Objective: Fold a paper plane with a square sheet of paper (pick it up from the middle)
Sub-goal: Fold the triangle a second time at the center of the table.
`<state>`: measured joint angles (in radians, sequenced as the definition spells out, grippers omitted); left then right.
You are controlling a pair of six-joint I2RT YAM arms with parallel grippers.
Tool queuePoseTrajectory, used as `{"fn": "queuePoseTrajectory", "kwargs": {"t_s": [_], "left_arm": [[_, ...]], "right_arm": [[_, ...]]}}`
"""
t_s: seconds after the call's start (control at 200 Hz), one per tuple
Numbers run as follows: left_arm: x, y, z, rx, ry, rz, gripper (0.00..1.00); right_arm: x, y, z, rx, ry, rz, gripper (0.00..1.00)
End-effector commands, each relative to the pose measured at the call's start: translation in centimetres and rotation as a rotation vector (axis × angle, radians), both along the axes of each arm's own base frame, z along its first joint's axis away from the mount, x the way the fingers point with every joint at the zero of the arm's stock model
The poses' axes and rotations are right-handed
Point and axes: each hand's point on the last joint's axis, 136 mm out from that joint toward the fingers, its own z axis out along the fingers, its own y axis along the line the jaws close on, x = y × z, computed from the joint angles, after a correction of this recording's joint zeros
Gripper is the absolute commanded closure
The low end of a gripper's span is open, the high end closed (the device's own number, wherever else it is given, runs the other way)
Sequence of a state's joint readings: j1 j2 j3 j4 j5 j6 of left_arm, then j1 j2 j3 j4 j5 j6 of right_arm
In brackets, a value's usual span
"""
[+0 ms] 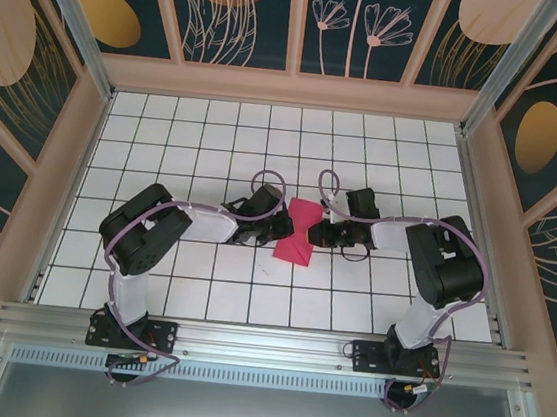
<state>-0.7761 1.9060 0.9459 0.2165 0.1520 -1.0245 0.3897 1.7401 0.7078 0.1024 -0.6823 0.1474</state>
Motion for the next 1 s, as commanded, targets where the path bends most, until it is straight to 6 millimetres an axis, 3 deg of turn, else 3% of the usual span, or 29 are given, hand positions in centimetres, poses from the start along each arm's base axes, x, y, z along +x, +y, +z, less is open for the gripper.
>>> {"fn": "queuePoseTrajectory", "kwargs": {"t_s": [0.0,0.075,0.185,0.831,0.996], "left_arm": [[1.4,-0.3,3.1,0.001,-0.062,0.002,0.86],[2.3,-0.8,4.6,-0.007,-0.097,0.0,0.85],[3.1,-1.0,4.7,-0.001,-0.105,0.004,0.85],[0.9,0.6,-1.8,0.047,0.011,0.011,0.87],[1.2,0.1,-0.1,0.019,-0.018,-0.005,0.86]], "right_arm": [[-0.8,-0.6,-2.6,-0.057,0.052,-0.011,0.89],[-0.8,-0.7,-2.6,-0.059,0.052,-0.012,0.89],[-0.9,-0.7,-2.8,-0.06,0.055,-0.011,0.89],[-0.9,-0.7,-3.1,-0.069,0.064,-0.014,0.89],[-0.9,-0.8,-3.0,-0.07,0.06,-0.016,0.88]]}}
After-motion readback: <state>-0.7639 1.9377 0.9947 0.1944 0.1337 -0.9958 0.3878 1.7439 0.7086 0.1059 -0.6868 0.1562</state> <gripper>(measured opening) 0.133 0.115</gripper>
